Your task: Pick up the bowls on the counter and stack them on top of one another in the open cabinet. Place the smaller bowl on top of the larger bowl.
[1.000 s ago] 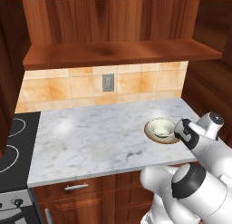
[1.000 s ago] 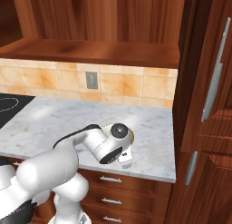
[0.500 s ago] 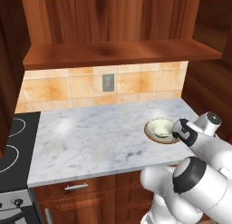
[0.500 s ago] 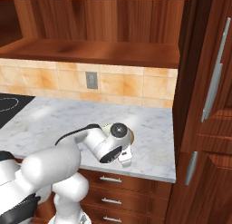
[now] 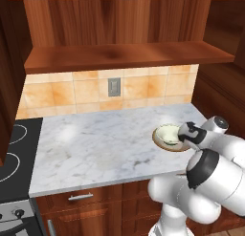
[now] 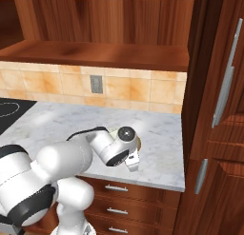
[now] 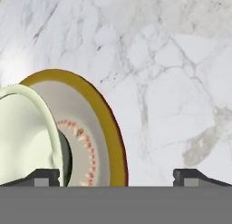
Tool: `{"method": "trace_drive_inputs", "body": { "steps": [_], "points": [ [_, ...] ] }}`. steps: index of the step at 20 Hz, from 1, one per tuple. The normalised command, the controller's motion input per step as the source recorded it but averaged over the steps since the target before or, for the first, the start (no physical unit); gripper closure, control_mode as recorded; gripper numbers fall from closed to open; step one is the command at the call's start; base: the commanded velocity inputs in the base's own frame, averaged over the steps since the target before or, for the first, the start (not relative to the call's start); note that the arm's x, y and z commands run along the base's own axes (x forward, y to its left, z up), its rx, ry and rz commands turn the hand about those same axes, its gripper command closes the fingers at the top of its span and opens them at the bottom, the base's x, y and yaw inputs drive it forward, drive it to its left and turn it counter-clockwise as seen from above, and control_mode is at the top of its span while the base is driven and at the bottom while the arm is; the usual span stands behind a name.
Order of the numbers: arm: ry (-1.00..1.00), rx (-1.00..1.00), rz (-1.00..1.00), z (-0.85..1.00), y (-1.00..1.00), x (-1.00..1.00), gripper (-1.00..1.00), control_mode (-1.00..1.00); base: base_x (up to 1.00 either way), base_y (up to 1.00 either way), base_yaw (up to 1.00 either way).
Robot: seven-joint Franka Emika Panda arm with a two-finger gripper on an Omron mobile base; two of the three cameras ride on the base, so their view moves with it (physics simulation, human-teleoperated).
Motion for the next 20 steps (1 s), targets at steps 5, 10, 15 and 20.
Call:
{"method": "trace_drive_inputs", "body": {
  "steps": [5,10,15,20],
  "points": [
    [0.0,0.03,0.02,-0.11,-0.01,0.04,-1.0,-1.0,0.0,0.0,0.0],
    [0.0,0.03,0.03,-0.14,-0.01,0.01,-1.0,-1.0,0.0,0.0,0.0],
    [0.0,0.03,0.02,-0.14,-0.02,0.02,-1.0,-1.0,0.0,0.0,0.0],
    [-0.02,0.02,0.01,-0.04,-0.06,0.0,-1.0,-1.0,0.0,0.0,0.0]
  ]
}}
